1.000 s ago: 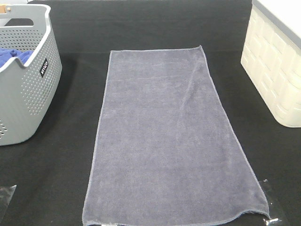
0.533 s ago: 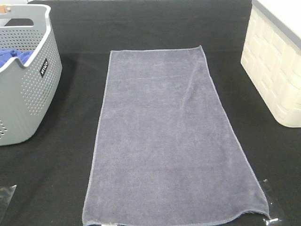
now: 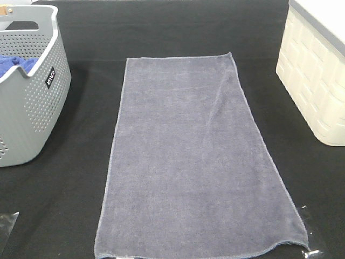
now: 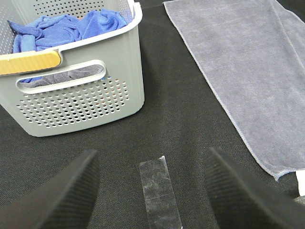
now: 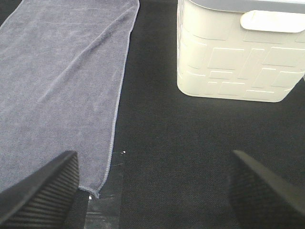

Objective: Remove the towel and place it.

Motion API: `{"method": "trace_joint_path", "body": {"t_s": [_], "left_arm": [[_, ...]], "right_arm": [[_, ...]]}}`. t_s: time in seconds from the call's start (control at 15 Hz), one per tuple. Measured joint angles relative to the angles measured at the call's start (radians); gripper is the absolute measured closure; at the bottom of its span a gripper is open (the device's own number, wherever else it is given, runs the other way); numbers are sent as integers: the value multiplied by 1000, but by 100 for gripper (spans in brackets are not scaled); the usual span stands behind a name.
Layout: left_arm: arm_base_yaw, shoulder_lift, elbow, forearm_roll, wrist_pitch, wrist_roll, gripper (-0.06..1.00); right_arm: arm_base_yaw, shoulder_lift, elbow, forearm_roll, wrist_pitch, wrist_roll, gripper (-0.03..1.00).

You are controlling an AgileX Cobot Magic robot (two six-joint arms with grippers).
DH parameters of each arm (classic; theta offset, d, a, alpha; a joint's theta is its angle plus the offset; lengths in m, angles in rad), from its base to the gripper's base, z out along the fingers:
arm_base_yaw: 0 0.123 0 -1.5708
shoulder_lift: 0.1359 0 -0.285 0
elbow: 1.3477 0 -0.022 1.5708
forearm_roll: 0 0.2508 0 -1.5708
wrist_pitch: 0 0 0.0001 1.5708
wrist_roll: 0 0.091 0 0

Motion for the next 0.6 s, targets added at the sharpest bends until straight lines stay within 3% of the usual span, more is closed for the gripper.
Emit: {"method": "trace_joint_path", "body": {"t_s": [0.6], "left_arm": [[0, 0, 0, 0, 0, 0, 32]], "right_arm": [[0, 0, 0, 0, 0, 0, 18]]}}
